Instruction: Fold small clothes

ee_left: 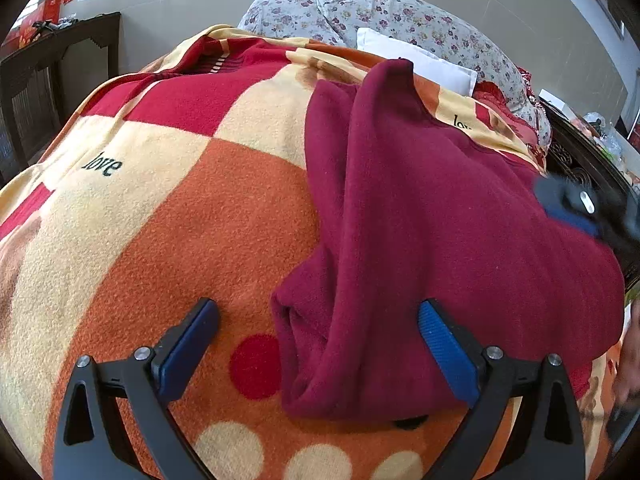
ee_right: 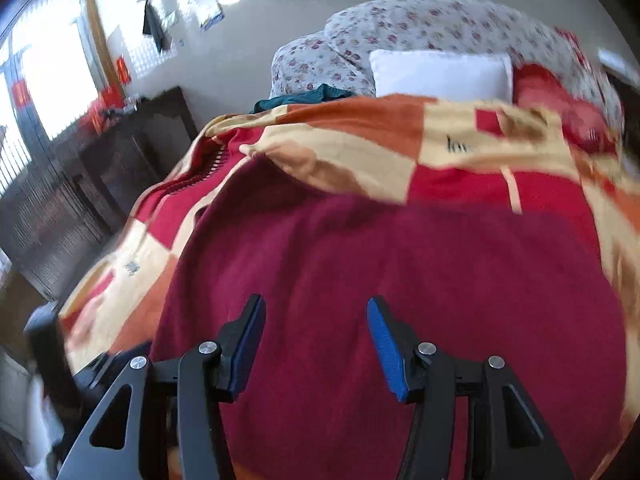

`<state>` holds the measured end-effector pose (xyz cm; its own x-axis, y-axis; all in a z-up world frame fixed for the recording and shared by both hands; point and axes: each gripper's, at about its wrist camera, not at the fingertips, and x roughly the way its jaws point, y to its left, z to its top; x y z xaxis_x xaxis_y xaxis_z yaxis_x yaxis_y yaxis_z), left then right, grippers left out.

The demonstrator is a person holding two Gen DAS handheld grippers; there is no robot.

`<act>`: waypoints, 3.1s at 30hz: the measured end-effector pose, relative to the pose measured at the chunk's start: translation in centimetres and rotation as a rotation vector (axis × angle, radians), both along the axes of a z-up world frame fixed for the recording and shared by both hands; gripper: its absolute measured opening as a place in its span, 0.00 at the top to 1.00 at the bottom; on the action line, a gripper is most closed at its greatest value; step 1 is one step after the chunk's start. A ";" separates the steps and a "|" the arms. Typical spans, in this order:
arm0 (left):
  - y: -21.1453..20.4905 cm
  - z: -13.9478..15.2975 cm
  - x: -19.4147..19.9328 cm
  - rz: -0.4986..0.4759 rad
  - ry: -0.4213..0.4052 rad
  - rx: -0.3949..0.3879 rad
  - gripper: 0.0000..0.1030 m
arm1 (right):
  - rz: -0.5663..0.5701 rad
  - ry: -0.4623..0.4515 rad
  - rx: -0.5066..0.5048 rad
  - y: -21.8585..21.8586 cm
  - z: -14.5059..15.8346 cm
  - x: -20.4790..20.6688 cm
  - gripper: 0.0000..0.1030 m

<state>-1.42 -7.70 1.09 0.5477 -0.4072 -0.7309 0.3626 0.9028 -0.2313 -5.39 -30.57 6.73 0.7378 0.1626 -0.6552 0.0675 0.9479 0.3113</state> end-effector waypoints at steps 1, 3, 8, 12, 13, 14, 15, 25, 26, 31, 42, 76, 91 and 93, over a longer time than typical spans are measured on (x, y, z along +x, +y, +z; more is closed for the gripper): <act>0.0 0.0 0.0 0.000 0.000 0.000 0.02 | 0.004 -0.011 0.038 -0.2 -0.5 -0.4 0.44; 0.0 0.0 0.0 0.000 -0.002 0.000 0.02 | 0.006 -0.017 0.095 -0.3 -1.9 -0.3 0.44; 0.0 0.0 0.1 -0.003 -0.006 -0.001 0.00 | -0.005 -0.050 0.209 -1.0 -4.1 0.0 0.44; 0.5 0.4 0.1 -0.004 -0.012 -0.036 0.00 | 0.008 -0.115 0.315 -2.4 -4.1 -0.7 0.44; 0.6 0.6 0.1 -0.003 -0.015 -0.047 0.00 | 0.011 -0.134 0.345 -2.8 -4.3 -0.9 0.44; 0.9 0.8 0.2 0.005 -0.013 -0.063 0.00 | 0.017 -0.146 0.363 -3.0 -4.2 -1.0 0.44; 1.2 1.0 0.4 0.016 -0.009 -0.080 0.00 | 0.019 -0.156 0.374 -3.1 -4.1 -1.1 0.44; 2.2 1.8 2.8 0.102 0.057 -0.159 0.00 | 0.004 -0.255 0.457 -5.2 -3.2 -1.9 0.37; 2.2 1.6 3.0 0.111 0.059 -0.163 0.00 | 0.005 -0.259 0.454 -5.3 -3.1 -1.8 0.37; 1.4 1.1 4.2 0.104 0.075 -0.185 0.00 | -0.006 -0.241 0.494 -5.9 -3.7 -1.6 0.39; -1.6 0.6 5.4 -0.048 0.131 -0.205 0.00 | 0.035 -0.230 0.562 -6.2 -4.1 -1.3 0.38; -13.5 9.5 -9.4 -0.455 -0.071 -0.001 0.62 | -0.005 -0.246 0.662 -11.4 -3.1 -3.1 0.70; -7.5 6.7 -11.0 -0.397 -0.189 -0.011 0.14 | 0.040 -0.238 0.563 -9.5 -2.1 -3.1 0.30; -9.3 6.1 -11.9 -0.439 -0.213 0.008 0.21 | 0.041 -0.207 0.510 -8.7 -2.5 -2.6 0.72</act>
